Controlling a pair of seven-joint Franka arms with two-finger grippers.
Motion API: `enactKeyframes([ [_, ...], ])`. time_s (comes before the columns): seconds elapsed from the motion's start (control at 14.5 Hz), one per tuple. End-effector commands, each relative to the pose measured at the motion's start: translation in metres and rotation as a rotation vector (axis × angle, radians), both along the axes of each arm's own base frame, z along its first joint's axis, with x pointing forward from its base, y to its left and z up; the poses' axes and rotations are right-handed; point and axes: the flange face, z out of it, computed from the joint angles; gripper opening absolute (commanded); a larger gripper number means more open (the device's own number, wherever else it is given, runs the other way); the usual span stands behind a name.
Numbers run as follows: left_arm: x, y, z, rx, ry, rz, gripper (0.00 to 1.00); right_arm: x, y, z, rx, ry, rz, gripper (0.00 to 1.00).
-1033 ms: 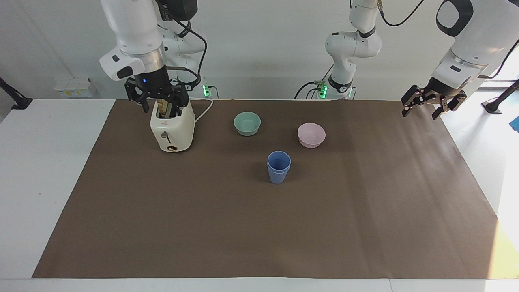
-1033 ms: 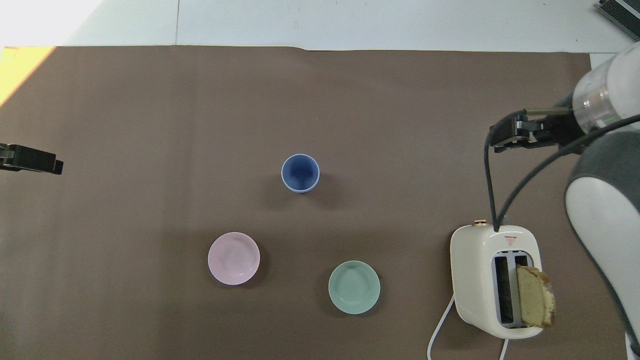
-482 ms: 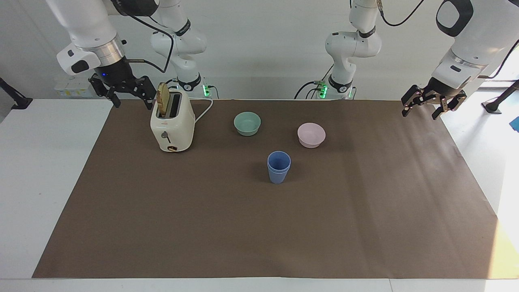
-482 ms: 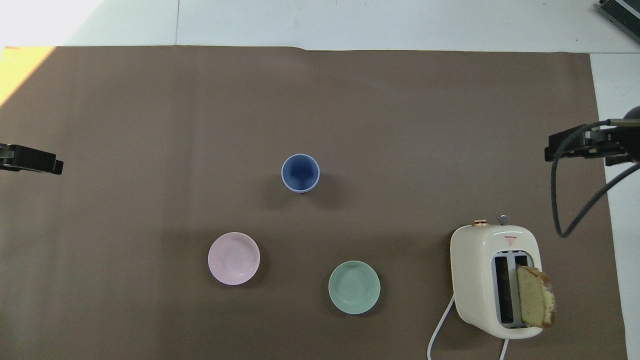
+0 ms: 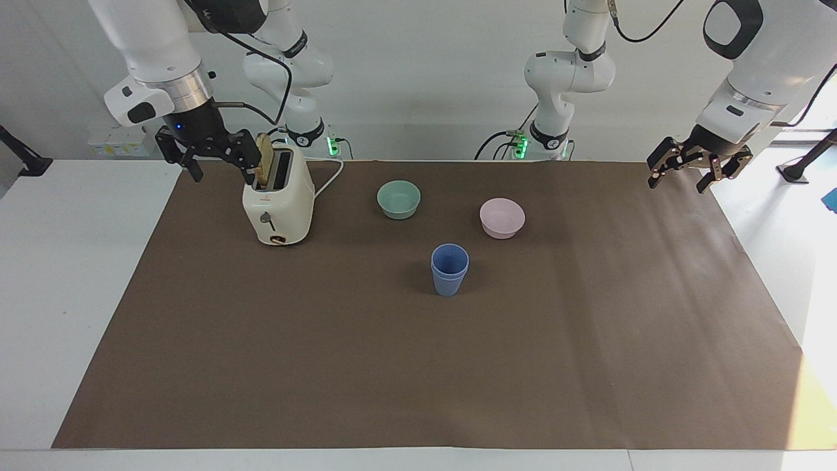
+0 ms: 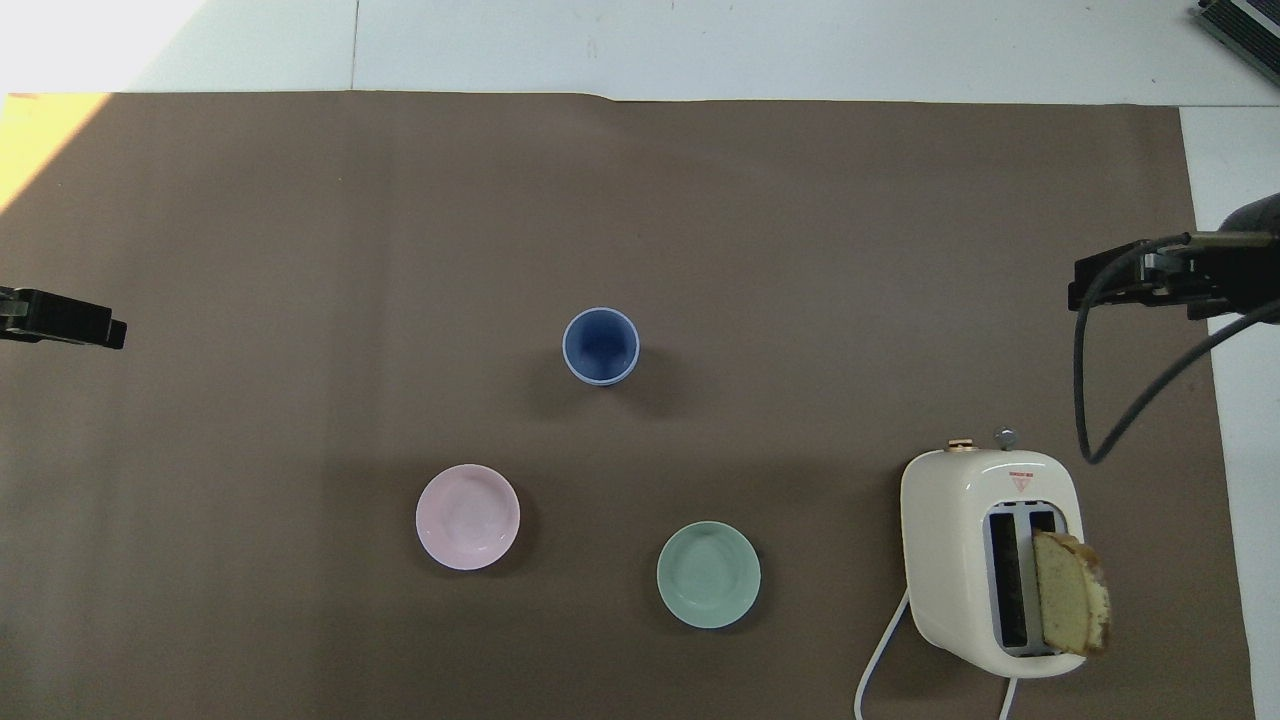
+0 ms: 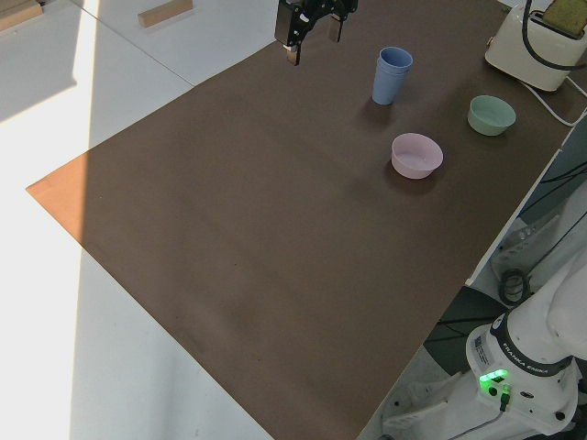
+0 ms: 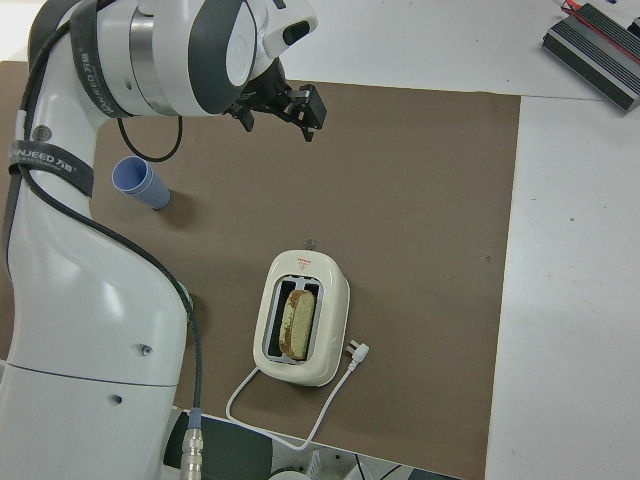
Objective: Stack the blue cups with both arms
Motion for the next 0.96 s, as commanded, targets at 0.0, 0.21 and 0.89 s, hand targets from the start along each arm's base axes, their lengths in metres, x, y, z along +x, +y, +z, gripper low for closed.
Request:
enactKeyframes([
  [0.0,0.001,0.003,0.004,0.018,-0.008,0.009,1.00,-0.005,-0.001,0.000,0.011,-0.015,-0.021,1.00],
  [0.21,0.000,0.003,0.003,0.018,0.000,0.010,1.00,-0.006,-0.008,-0.002,0.010,-0.012,-0.031,1.00],
  [0.89,-0.001,0.003,0.002,0.018,0.004,0.008,1.00,-0.006,-0.013,-0.004,0.011,-0.009,-0.029,1.00],
])
